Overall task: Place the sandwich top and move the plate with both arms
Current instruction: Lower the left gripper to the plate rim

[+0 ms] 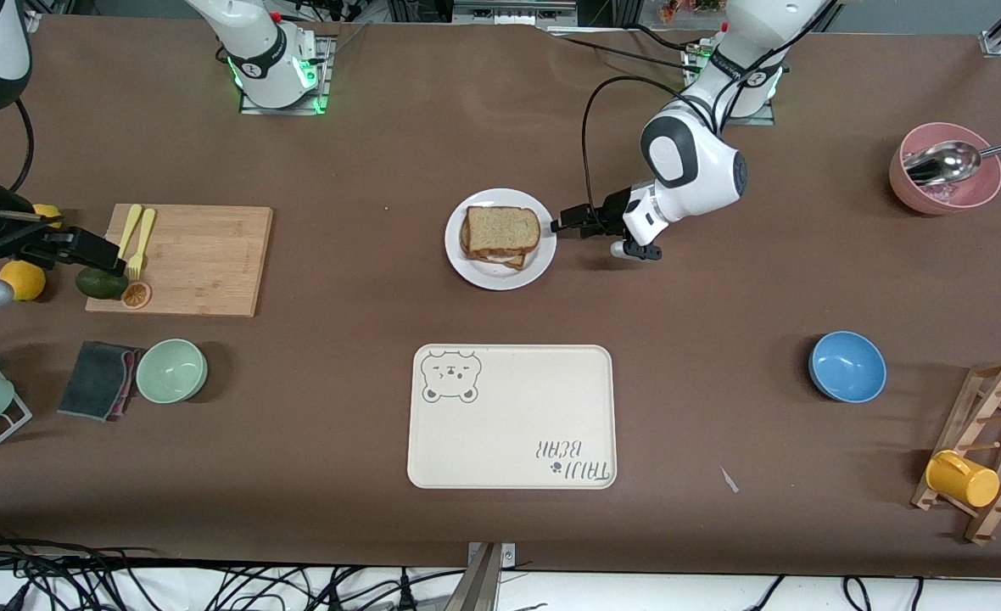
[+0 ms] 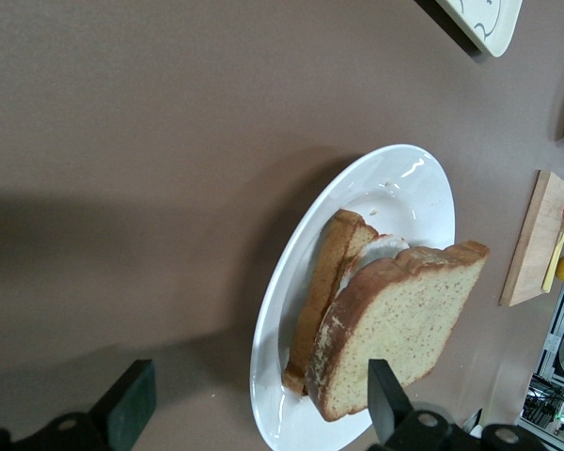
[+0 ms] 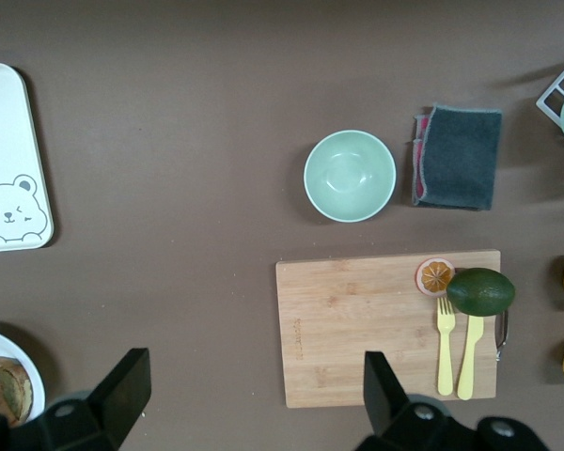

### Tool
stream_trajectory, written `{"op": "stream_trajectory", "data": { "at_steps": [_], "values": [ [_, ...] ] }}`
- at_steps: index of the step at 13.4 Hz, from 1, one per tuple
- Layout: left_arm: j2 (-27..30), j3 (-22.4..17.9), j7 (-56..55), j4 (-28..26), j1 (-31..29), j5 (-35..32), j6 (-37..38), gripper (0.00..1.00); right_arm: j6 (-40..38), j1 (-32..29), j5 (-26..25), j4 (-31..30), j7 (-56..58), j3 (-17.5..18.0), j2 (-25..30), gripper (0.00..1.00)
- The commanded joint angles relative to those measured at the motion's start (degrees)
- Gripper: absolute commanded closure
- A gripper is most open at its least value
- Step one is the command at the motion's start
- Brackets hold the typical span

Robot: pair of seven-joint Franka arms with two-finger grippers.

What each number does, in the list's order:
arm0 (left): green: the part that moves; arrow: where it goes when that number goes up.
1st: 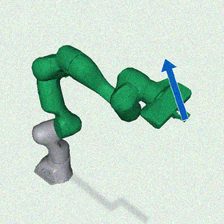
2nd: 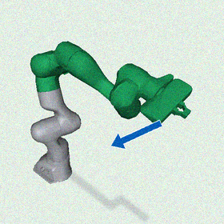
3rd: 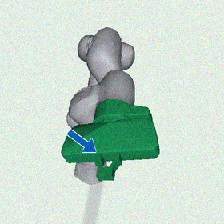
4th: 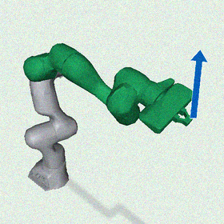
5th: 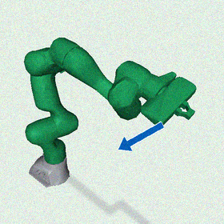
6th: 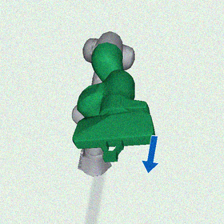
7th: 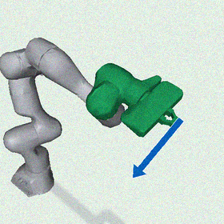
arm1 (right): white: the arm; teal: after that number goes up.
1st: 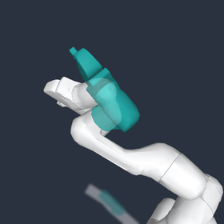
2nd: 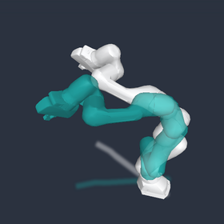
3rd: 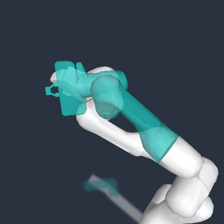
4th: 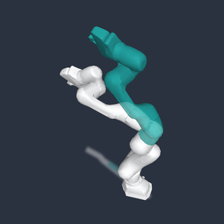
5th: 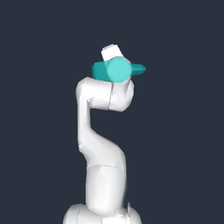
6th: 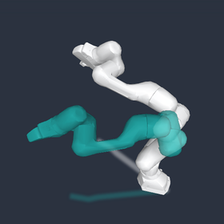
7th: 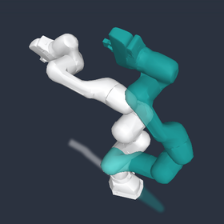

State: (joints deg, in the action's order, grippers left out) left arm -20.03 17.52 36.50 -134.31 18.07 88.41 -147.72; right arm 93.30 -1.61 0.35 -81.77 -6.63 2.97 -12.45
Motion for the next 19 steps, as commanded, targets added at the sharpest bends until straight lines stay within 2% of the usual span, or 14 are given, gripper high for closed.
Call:
{"op": "stream_trajectory", "data": {
  "at_steps": [1, 5, 15, 19],
  "values": [
    [-0.27, -0.12, 1.99, 1.24, 1.61, 3.95, -0.99, 0.01, 0.83, 0.64, -0.44, -0.14, -0.58, 0.01, -0.12, 0.0],
    [-1.85, -0.12, 2.26, 3.7, 4.33, 7.29, -1.16, 0.02, 0.22, 0.2, -0.18, -0.05, 0.13, -0.51, -0.03, 0.0],
    [-3.52, -0.47, 4.19, 4.58, 3.2, 7.21, -1.78, 0.03, 2.51, 0.64, -0.35, -0.05, -0.14, -0.07, -0.56, 0.0],
    [-5.62, -0.47, 7.07, 4.67, 3.28, 8.08, -1.95, 0.11, 3.65, 0.9, -0.18, -0.05, -0.58, -0.07, -1.7, 0.0]
  ]
}}
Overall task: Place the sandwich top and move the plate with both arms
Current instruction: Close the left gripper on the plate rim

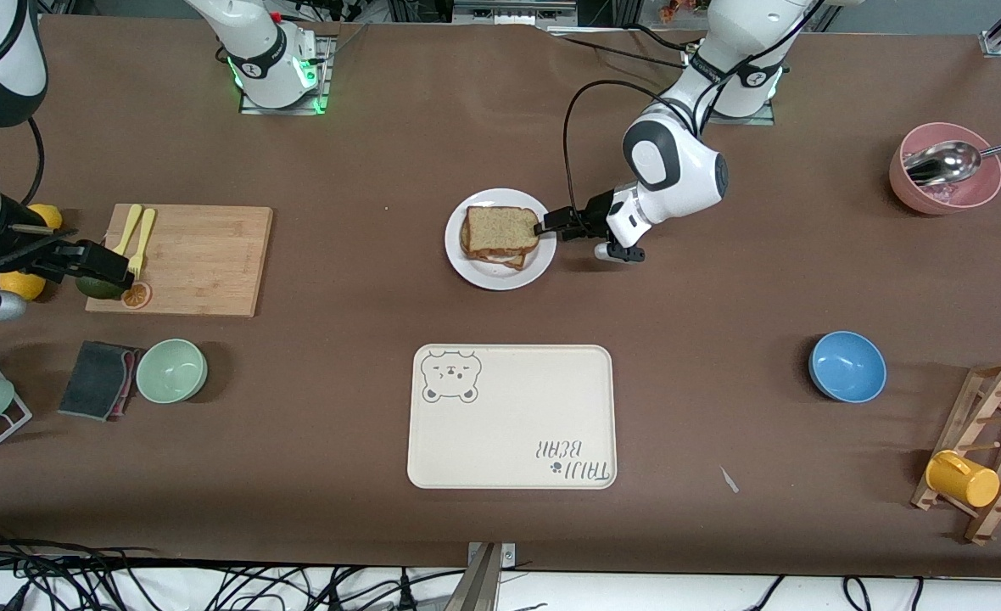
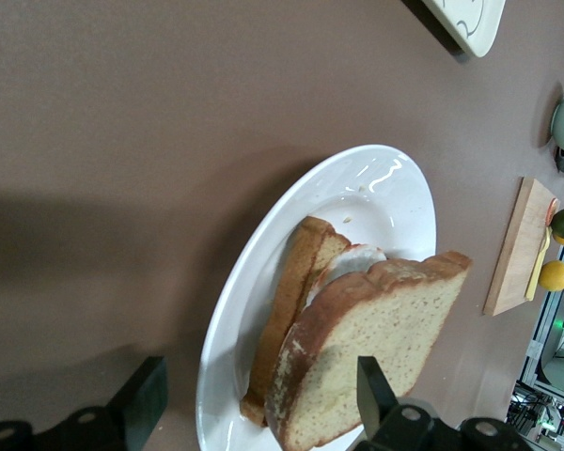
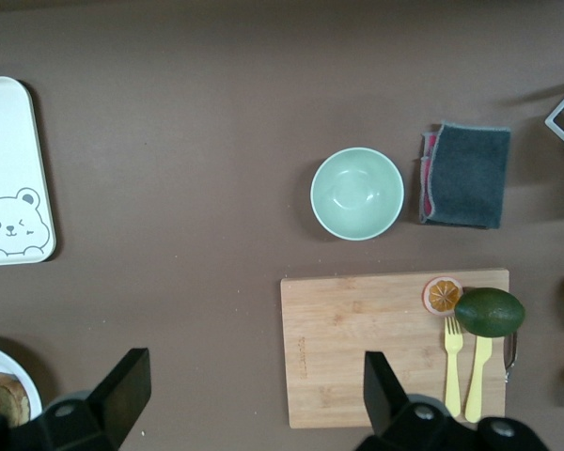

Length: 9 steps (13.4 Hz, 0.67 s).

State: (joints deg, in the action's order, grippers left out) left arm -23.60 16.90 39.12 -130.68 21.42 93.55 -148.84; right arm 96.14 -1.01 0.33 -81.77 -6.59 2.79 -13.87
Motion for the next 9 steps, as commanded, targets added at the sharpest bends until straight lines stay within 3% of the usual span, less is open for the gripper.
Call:
{"op": "stream_trajectory", "data": {
  "at_steps": [1, 6, 9],
  "values": [
    [-2.41, 0.15, 6.22, 1.04, -0.07, 4.61, -1.1, 0.12, 1.15, 0.57, 0.02, -0.06, -0.62, 0.2, -0.55, 0.0],
    [-2.85, 0.15, 10.54, 1.04, -0.15, 8.14, -1.1, 0.25, 1.69, 1.1, 0.02, 0.03, -0.71, 0.11, -0.73, 0.0],
    [-2.68, 0.24, 10.54, 1.04, -0.15, 8.14, -1.1, 0.45, 1.69, 0.93, 0.02, 0.03, -0.71, 0.02, -0.72, 0.0]
  ]
}}
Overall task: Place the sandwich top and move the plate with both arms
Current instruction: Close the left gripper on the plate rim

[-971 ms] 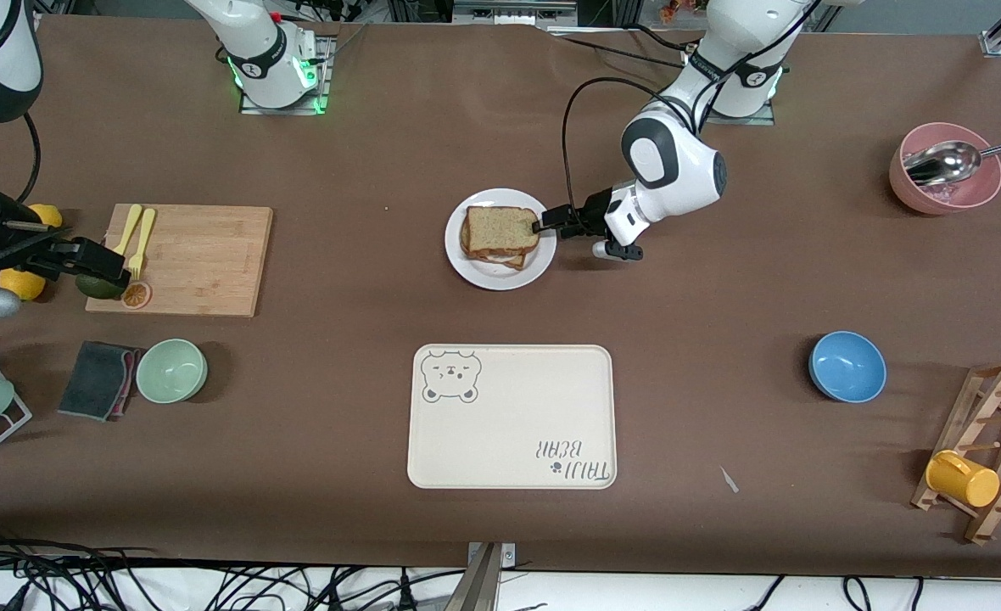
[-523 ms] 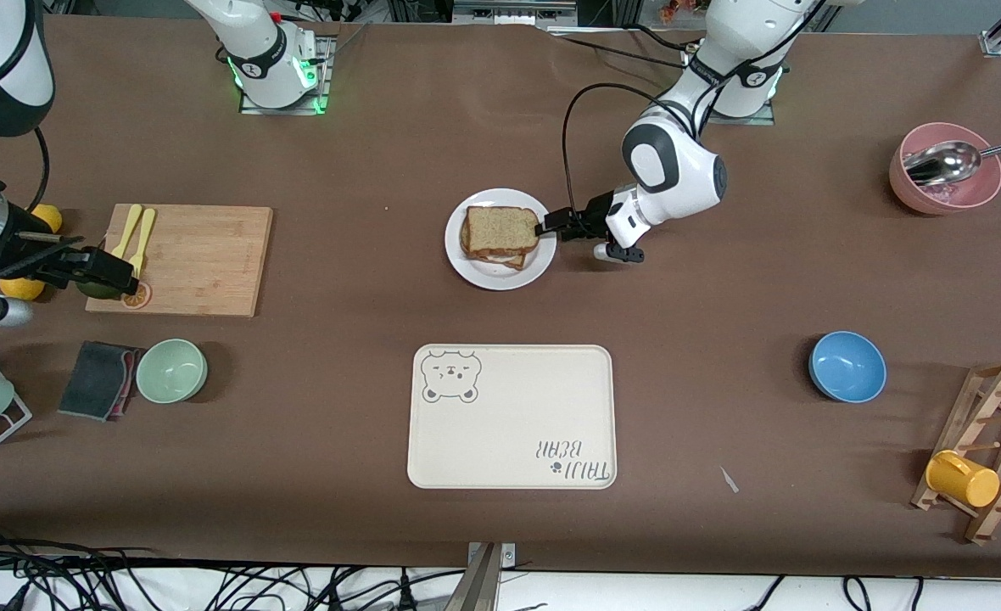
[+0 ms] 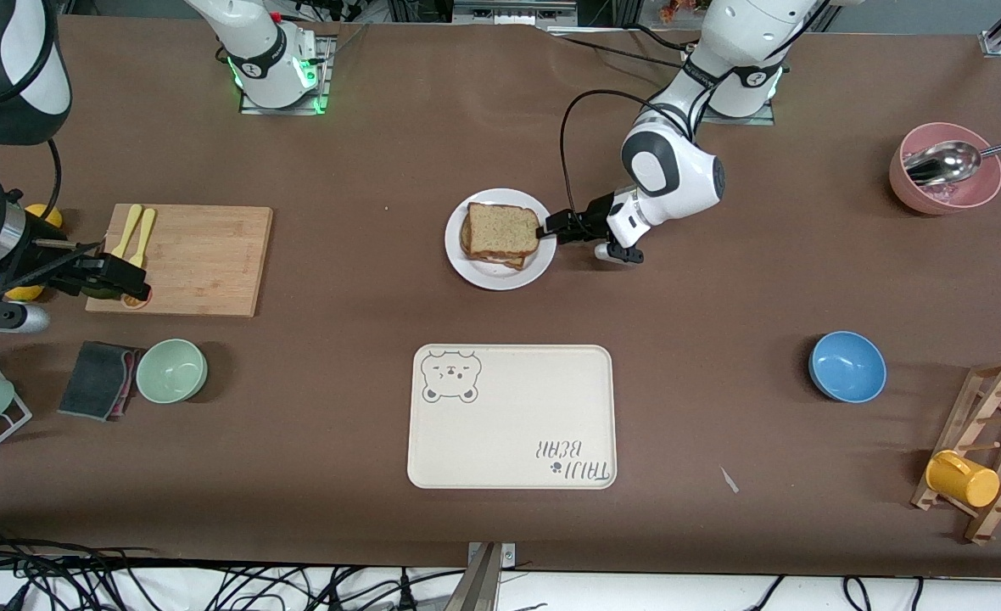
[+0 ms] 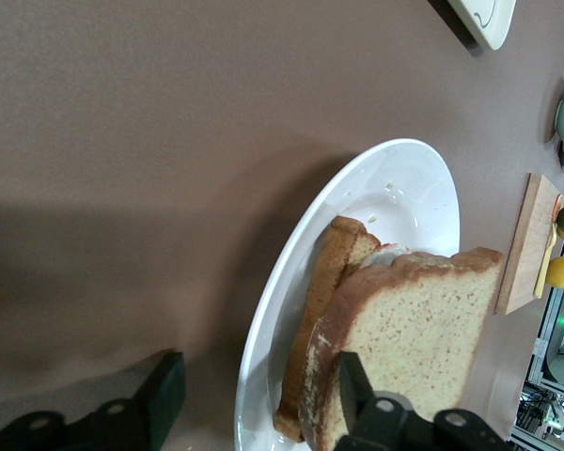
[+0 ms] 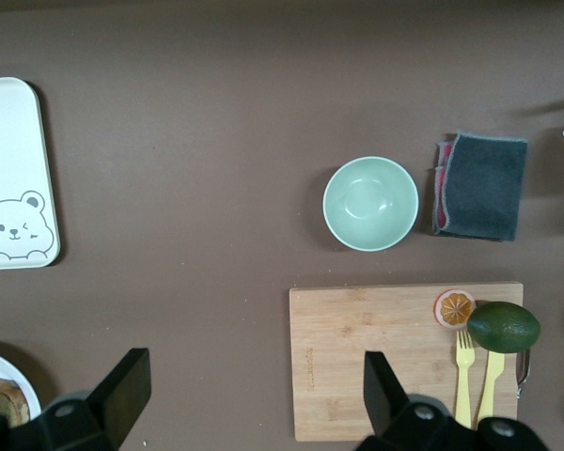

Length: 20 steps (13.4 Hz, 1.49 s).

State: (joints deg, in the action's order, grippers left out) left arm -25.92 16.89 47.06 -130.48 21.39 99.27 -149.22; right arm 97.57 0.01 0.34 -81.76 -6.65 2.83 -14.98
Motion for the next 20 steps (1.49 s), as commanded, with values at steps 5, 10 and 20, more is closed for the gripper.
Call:
{"op": "stream_trajectory", "data": {
  "at_steps": [5, 10, 20],
  "values": [
    [-0.36, 0.24, 2.6, 0.84, -0.04, 2.42, -0.72, 0.67, 0.25, -0.19, 0.1, 0.11, -0.64, -0.1, 0.47, 0.0],
    [-0.53, 0.24, 2.69, 0.84, 0.23, 2.42, -0.72, 0.88, 0.17, -0.28, -0.42, 0.11, -0.46, -0.28, 0.39, 0.0],
    [-1.5, 0.24, 2.78, 2.16, -0.03, 3.74, -0.72, 1.0, 0.08, -0.28, -0.51, 0.2, -0.29, -0.28, 0.83, 0.0]
  ]
}}
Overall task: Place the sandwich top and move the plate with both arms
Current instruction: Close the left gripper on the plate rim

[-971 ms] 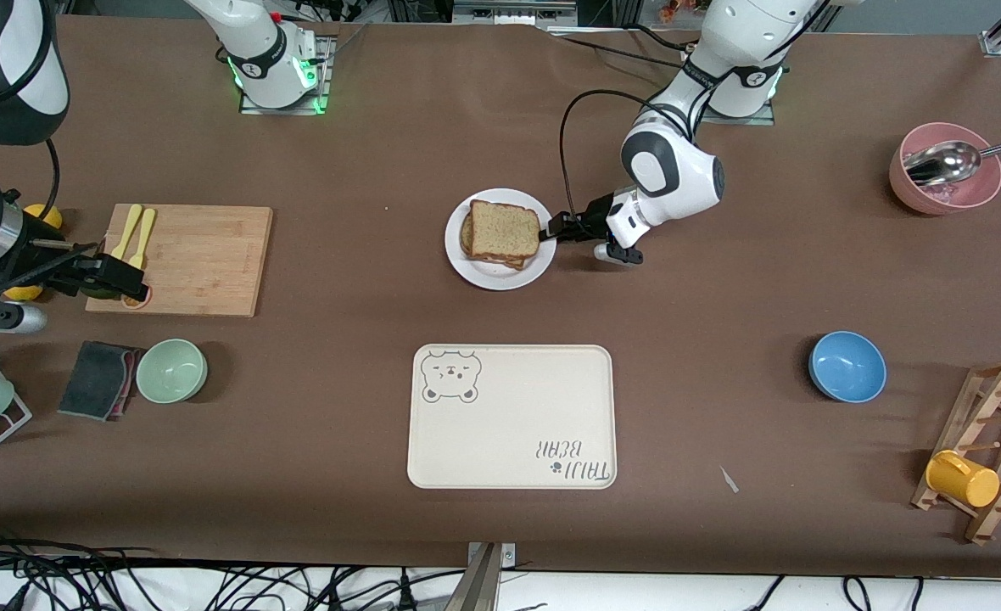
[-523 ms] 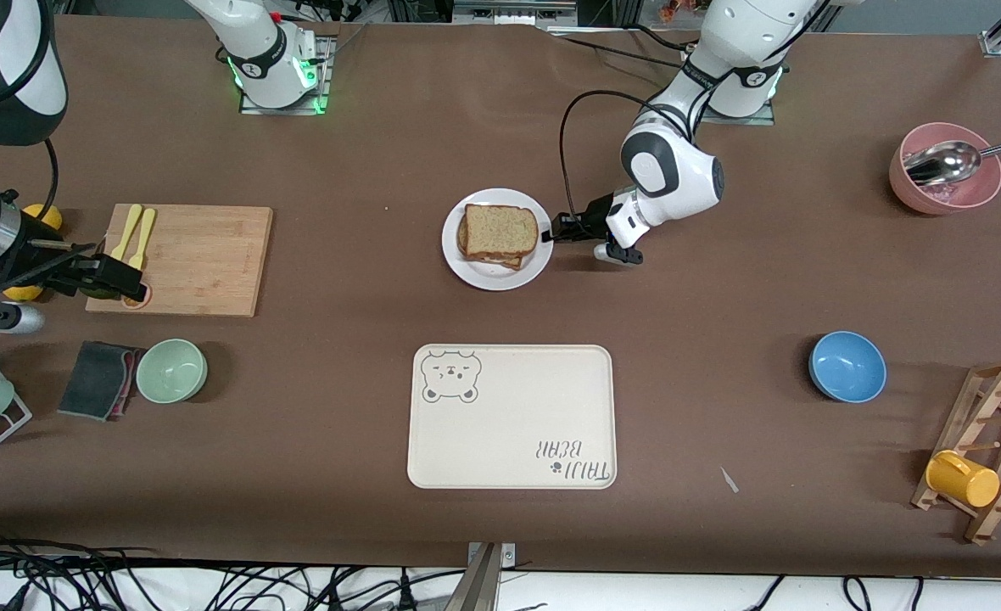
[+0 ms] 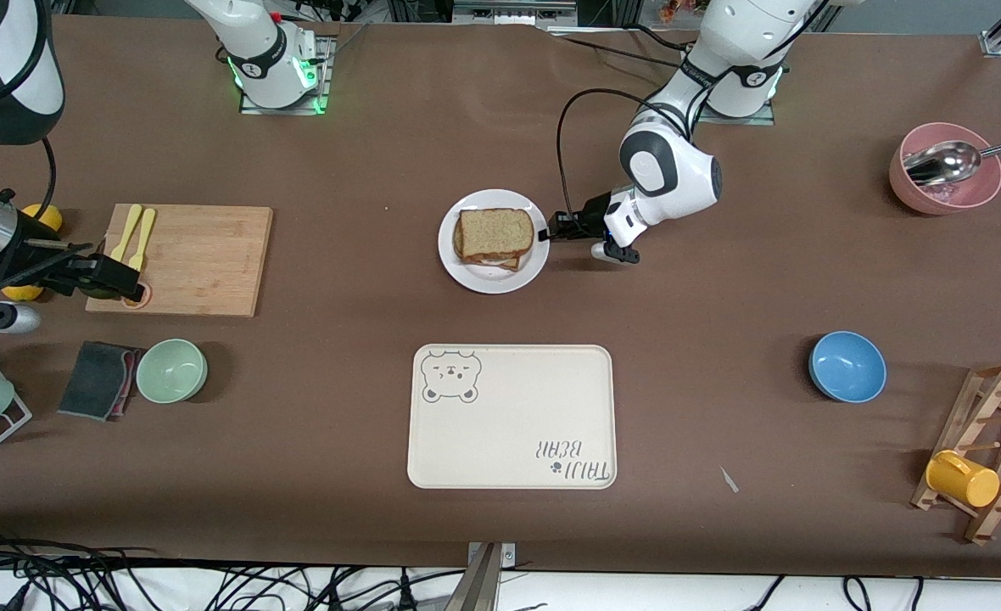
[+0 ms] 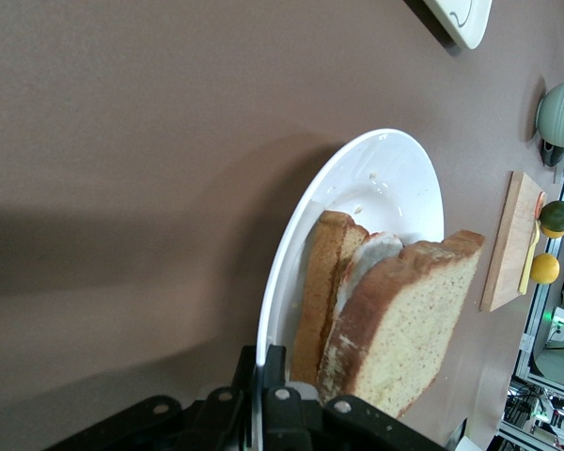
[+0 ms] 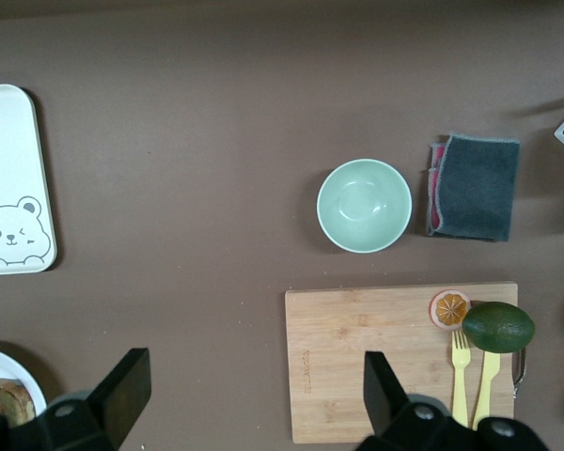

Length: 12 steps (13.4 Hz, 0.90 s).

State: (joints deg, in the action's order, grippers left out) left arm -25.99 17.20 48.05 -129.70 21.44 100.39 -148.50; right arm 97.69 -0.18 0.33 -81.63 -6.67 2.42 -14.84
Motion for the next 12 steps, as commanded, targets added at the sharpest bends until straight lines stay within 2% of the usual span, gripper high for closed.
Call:
{"op": "stream_trajectory", "data": {
  "at_steps": [1, 3, 8, 12],
  "values": [
    [-1.52, -0.06, 2.04, 1.38, -0.17, 2.62, -1.36, 1.0, -0.47, -0.09, -0.41, -0.02, -0.54, 0.04, 0.78, 0.0],
    [-1.52, 0.03, 5.46, 1.38, -0.43, 3.84, -1.36, 1.0, -0.83, -0.09, -0.59, -0.11, -0.54, 0.04, 0.78, 0.0],
    [-1.52, 0.03, 22.32, 1.38, -0.87, 16.93, -1.18, 1.0, -0.74, -0.18, -0.59, -0.02, -0.54, 0.04, 0.78, 0.0],
    [-0.81, 0.03, 23.05, 1.99, -2.89, 16.69, -0.31, 1.0, -0.39, 0.09, -0.68, -0.02, -0.54, 0.13, 0.78, 0.0]
  ]
}}
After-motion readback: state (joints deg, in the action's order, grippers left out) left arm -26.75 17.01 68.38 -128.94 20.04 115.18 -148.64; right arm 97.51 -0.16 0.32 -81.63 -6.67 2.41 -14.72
